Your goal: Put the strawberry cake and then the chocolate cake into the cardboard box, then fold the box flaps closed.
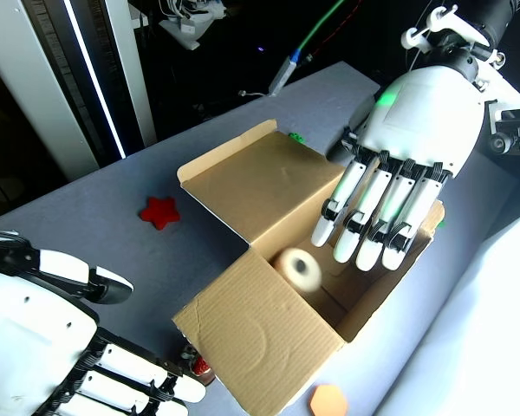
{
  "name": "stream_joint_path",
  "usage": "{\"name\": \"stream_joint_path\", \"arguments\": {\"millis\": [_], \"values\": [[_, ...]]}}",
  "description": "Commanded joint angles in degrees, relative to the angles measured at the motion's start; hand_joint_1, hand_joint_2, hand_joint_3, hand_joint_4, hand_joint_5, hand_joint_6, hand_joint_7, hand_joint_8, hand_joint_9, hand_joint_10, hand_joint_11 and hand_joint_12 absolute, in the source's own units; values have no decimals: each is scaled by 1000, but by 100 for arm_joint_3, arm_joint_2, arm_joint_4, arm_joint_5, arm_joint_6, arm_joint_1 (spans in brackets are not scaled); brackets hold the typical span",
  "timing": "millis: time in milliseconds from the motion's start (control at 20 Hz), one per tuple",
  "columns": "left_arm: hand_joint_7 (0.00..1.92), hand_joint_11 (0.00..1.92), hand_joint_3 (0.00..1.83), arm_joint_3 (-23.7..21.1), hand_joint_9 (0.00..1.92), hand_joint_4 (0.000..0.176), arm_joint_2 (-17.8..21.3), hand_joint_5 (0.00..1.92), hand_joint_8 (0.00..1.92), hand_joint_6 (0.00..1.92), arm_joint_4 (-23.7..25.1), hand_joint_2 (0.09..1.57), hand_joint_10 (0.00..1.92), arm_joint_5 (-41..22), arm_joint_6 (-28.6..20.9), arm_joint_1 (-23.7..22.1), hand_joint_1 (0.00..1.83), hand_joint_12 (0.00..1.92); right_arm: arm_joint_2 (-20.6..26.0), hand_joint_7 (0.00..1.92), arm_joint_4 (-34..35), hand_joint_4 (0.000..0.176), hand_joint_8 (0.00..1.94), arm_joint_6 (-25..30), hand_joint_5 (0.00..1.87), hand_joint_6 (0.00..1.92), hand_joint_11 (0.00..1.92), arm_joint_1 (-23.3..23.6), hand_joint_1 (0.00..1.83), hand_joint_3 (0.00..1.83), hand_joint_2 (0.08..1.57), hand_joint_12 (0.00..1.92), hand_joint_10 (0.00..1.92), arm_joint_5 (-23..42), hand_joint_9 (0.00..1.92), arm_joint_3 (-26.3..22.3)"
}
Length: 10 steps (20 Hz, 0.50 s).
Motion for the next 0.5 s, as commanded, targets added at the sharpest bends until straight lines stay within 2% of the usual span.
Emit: {"name": "stream_joint_path", "arguments": {"millis": [0, 150, 250, 450], "values": [[86, 0, 11, 77, 195, 71, 115, 139, 10, 7, -317, 891, 16, 169, 23, -125, 407, 940, 18, 0, 33, 17, 0, 32, 0, 0, 0, -10, 1117, 0, 983, 36, 5, 588, 11, 84], [122, 0, 8, 129, 217, 64, 335, 166, 7, 9, -196, 922, 15, 81, -52, -217, 420, 944, -232, 0, 84, 24, 0, 32, 0, 0, 0, -198, 1142, 0, 963, 2, 0, 670, 1, 260], [143, 0, 1, 130, 235, 66, 542, 182, 6, 9, -195, 914, 15, 18, -177, -261, 459, 985, -405, 0, 85, 20, 0, 32, 0, 0, 0, -322, 1128, 0, 952, 0, 0, 766, 0, 383], [144, 0, 13, 69, 216, 65, 1037, 170, 3, 0, -14, 951, 3, -106, -416, -316, 356, 956, -864, 0, 85, 22, 0, -7, 0, 0, 0, -496, 1154, 0, 947, 0, 0, 843, 0, 743]]}}
